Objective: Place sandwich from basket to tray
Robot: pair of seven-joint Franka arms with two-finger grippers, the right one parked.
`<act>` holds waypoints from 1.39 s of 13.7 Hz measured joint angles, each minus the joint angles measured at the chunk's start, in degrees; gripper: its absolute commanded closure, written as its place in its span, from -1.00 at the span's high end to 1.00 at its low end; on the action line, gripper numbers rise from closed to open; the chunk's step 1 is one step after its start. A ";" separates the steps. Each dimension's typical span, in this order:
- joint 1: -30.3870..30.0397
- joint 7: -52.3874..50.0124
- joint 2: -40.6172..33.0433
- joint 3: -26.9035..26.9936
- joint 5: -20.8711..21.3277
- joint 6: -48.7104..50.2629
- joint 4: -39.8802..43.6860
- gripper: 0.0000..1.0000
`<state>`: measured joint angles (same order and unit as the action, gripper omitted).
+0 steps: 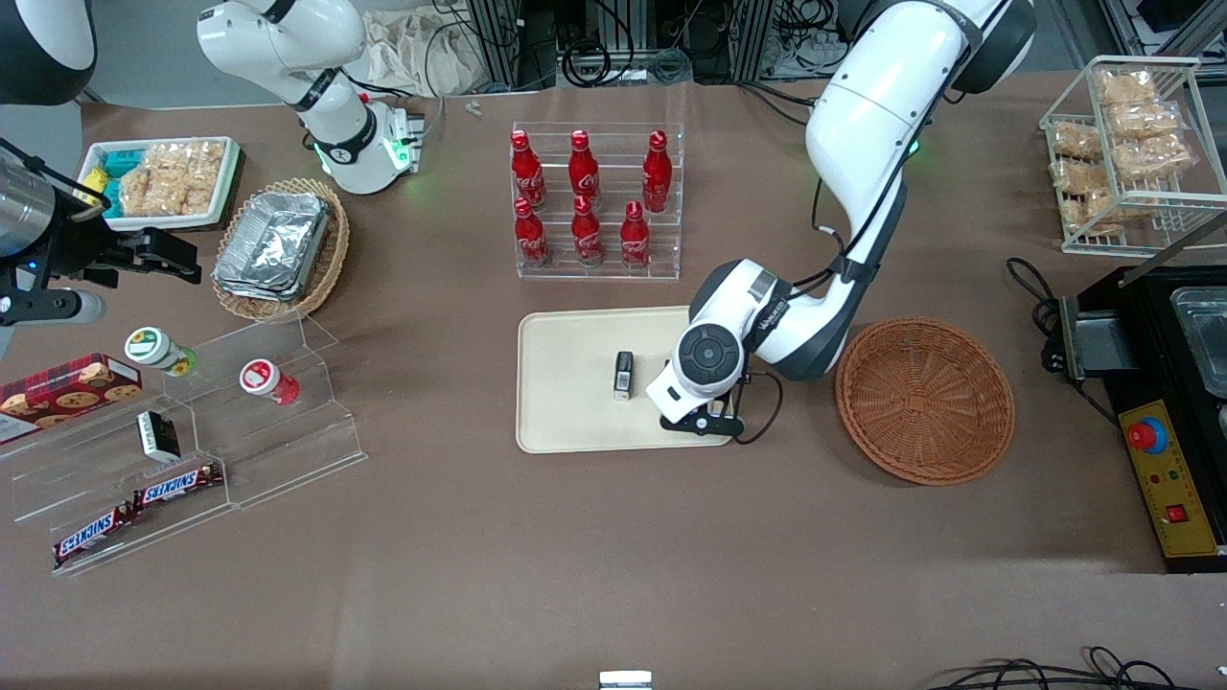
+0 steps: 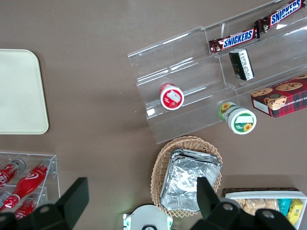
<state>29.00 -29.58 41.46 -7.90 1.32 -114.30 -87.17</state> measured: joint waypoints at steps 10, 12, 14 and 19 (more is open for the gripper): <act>-8.70 0.77 -16.71 1.08 -1.26 9.50 4.18 1.00; -12.08 1.26 -21.09 1.19 -1.41 12.73 4.03 1.00; -14.73 3.77 -23.82 1.22 -1.51 14.99 3.62 1.00; -21.74 19.76 -29.08 4.83 -1.71 18.20 0.37 1.00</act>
<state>7.26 -9.82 12.38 -3.07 -0.39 -96.11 -86.80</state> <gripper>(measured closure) 0.000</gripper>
